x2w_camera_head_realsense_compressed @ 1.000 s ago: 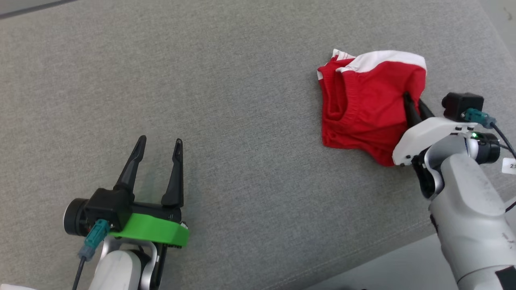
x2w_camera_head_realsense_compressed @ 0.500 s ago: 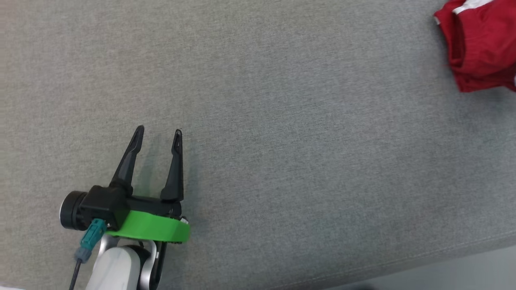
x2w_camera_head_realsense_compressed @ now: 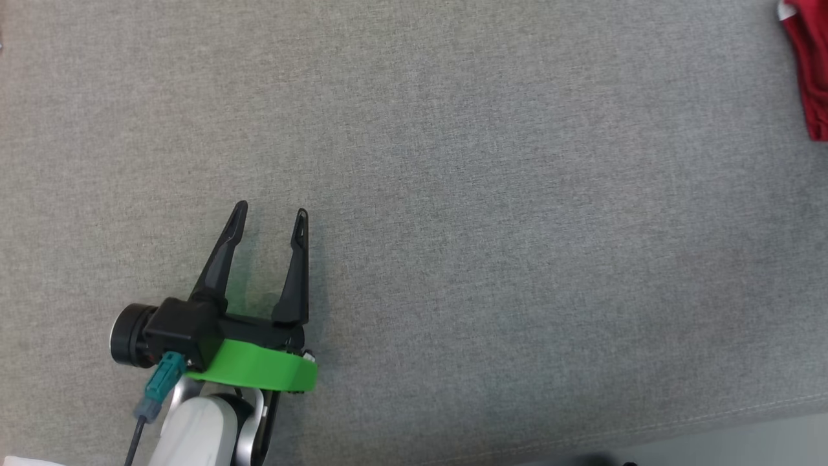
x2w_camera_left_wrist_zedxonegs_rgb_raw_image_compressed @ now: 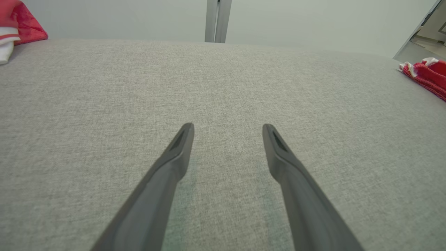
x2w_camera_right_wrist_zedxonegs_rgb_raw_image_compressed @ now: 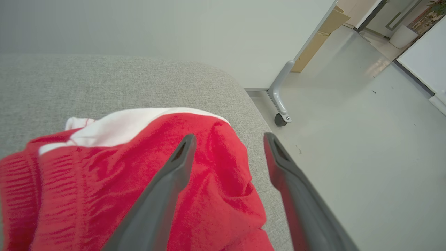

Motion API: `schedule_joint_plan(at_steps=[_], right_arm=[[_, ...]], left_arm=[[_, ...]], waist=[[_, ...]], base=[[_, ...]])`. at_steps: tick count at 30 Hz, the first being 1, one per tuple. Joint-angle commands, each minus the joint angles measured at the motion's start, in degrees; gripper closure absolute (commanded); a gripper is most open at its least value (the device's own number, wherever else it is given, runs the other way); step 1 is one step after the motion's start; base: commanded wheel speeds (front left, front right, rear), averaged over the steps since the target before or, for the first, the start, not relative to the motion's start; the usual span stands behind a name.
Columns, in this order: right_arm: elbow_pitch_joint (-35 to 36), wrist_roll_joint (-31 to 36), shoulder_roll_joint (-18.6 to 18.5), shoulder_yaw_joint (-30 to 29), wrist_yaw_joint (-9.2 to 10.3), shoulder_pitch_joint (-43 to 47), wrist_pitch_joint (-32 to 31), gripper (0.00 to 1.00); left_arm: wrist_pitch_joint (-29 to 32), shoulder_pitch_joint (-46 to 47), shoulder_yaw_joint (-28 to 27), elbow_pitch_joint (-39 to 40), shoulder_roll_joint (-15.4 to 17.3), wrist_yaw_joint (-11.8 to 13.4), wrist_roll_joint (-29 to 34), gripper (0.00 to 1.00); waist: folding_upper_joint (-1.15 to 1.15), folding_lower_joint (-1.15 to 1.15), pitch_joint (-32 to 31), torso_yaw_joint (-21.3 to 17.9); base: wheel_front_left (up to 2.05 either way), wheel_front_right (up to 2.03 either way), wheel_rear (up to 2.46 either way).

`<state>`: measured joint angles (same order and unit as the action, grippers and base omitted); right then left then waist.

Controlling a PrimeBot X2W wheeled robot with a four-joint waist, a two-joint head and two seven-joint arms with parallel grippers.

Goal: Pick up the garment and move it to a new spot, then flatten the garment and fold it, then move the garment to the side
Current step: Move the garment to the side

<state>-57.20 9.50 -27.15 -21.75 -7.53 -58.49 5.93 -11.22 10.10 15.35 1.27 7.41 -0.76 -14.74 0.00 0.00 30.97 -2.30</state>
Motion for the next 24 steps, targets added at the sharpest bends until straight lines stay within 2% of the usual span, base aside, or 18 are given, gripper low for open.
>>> schedule_joint_plan(at_steps=[1, 6, 12, 18, 24], right_arm=[[-0.1, 1.9, 0.3, -1.2, 0.09, -0.5, 0.8, 0.00], [0.7, 5.5, 3.7, -3.3, 0.09, -0.3, 3.0, 0.00], [0.6, 5.9, 8.9, -0.5, 0.09, 0.9, 5.7, 0.00], [0.5, 0.8, 14.6, 3.7, 0.09, 5.1, 8.2, 0.00], [4.2, -5.6, 20.1, 10.4, 0.09, 12.1, 9.3, 0.00]], left_arm=[[-0.3, 1.0, 0.2, -0.3, -0.1, 0.1, 0.0, 0.00], [-0.5, 0.6, 0.0, -1.2, -0.1, 0.2, -1.0, 0.00], [-1.4, 0.8, -1.2, -4.1, -0.1, 0.2, -2.2, 0.00], [-3.0, 0.7, -3.4, -8.9, -0.6, 0.9, -3.9, 0.00], [-3.9, -1.5, -5.7, -13.4, -1.6, 1.4, -4.8, 0.00]], waist=[[0.00, 0.00, -0.6, -0.4], [0.00, 0.00, -3.1, -1.3], [0.00, 0.00, -8.5, -2.0], [0.00, 0.00, -16.0, -1.4], [0.00, 0.00, -21.9, 0.0]], base=[[0.00, 0.00, 0.00], [0.00, 0.00, 0.00], [0.00, 0.00, 0.00], [0.00, 0.00, 0.00], [0.00, 0.00, 0.00]])
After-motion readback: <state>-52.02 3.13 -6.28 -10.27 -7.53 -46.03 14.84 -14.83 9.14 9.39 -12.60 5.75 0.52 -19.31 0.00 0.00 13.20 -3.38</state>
